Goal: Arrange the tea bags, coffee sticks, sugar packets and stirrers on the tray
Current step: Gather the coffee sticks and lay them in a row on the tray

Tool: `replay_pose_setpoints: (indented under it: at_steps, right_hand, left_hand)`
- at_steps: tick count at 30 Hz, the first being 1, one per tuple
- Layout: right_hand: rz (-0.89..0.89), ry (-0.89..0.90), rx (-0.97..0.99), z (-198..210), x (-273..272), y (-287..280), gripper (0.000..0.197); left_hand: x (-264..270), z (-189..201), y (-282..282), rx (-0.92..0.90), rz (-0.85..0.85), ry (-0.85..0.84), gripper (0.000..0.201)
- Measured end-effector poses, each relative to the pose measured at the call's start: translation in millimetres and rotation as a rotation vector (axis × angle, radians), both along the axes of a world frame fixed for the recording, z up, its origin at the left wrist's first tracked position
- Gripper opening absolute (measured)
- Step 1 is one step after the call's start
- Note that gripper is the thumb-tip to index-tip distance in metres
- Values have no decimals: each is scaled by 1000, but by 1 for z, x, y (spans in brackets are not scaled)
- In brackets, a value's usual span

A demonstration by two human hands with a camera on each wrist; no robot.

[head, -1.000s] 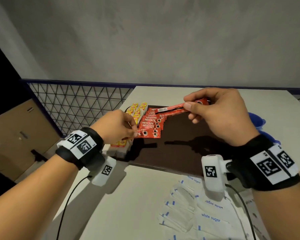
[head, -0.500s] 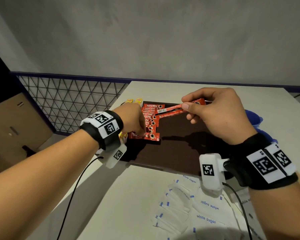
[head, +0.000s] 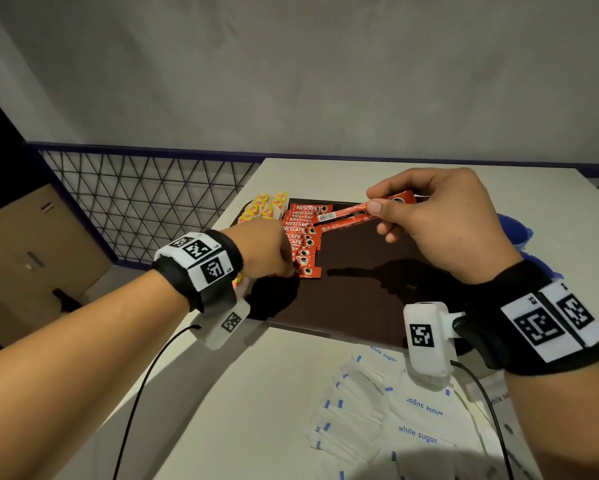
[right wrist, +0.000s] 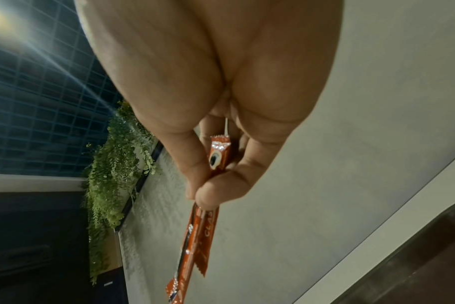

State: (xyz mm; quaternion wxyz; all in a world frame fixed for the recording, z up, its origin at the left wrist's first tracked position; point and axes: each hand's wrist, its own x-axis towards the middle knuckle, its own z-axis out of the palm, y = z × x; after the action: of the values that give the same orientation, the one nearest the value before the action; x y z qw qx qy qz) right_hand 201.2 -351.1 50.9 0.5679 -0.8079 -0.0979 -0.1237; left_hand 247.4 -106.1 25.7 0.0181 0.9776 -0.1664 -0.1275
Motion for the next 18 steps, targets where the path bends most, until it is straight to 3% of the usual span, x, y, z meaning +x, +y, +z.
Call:
replay_pose_setpoints:
  at_steps: [6,13,18]
  right_hand:
    - [1,-4,5,1,-1,0,9]
    - [-2,-1,4,2,-1,-2,8]
    - [-8,-1,-10,3,-2,-2,9]
  left_hand:
    - [-14,-6,-2,-8,-85,87,32]
    - [-20,-7,0,-13,-35,56,38]
    - [-23,-7,-5,102,-31,104,46]
